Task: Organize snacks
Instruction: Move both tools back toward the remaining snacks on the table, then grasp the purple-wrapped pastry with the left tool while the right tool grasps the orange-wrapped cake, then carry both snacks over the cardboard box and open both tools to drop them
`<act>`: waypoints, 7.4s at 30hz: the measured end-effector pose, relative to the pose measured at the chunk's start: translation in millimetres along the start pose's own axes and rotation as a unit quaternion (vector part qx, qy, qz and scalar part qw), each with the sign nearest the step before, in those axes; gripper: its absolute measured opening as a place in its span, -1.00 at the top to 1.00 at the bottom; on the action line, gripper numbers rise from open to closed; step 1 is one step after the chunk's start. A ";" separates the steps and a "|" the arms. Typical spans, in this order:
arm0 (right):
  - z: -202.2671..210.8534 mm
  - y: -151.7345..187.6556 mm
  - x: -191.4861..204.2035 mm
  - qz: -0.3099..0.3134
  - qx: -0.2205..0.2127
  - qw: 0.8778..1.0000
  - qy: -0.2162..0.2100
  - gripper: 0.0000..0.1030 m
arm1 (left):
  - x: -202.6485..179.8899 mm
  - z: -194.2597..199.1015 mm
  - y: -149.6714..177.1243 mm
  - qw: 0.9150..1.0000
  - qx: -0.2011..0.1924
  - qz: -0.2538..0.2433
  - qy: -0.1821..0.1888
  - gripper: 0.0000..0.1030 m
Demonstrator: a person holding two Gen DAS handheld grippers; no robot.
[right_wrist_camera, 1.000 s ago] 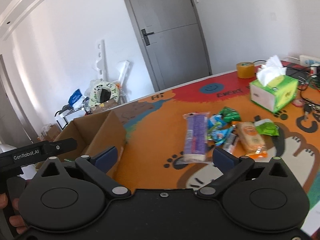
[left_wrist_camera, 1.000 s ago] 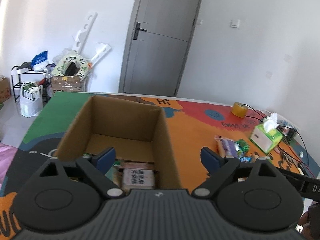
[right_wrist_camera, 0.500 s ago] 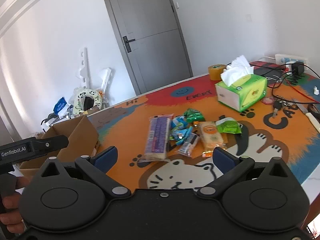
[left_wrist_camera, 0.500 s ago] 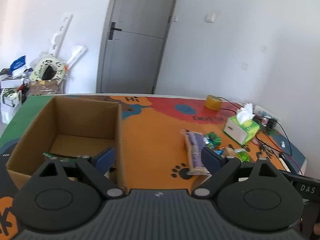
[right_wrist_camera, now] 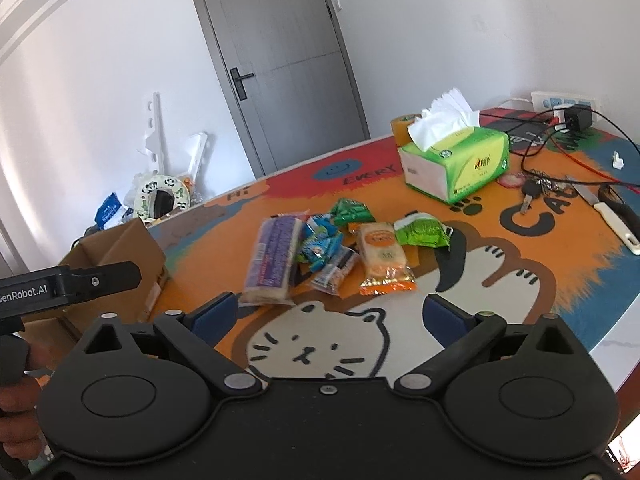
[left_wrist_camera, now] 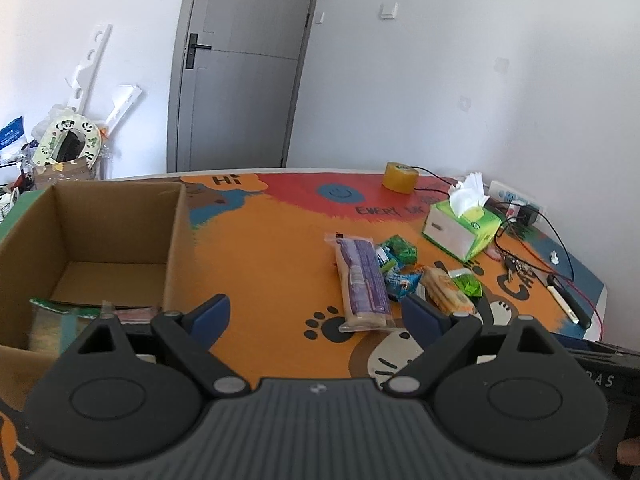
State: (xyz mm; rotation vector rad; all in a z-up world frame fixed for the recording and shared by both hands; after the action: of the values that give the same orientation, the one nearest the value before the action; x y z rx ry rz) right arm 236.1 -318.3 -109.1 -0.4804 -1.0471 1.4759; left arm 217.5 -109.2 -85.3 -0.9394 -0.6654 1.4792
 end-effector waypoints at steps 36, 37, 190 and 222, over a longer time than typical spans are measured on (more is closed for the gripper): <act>-90.2 -19.2 -42.9 -0.021 0.036 0.999 0.013 -0.04 | -51.5 -111.5 2.1 0.998 0.057 -0.022 -0.005 -0.65; -92.0 -19.1 -41.7 -0.020 0.038 0.999 0.011 -0.03 | -51.6 -115.0 3.2 0.998 0.059 -0.020 -0.006 -0.64; -17.4 30.0 49.4 0.001 0.014 0.999 -0.052 0.29 | 0.1 2.9 65.6 0.997 0.060 -0.015 -0.049 0.44; -23.8 -31.0 143.1 0.061 -0.032 0.990 -0.124 0.29 | 80.7 51.2 -46.4 0.993 -0.066 0.048 -0.090 0.44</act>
State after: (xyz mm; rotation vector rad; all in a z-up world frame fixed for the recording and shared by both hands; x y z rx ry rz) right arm 242.4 -179.5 -57.0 -0.4193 -1.2828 1.6453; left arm 200.3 -17.7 -34.2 -0.9561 -0.8685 1.6343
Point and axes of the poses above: each gripper's, at about its wrist camera, not at the fingertips, and z roughly against the way its jaws point, x to its left, y to its underside, the point moved 8 cm from there along -z, roughly the way its jaws point, and after that the axes turned 1 degree about x, right-handed, at the moved point
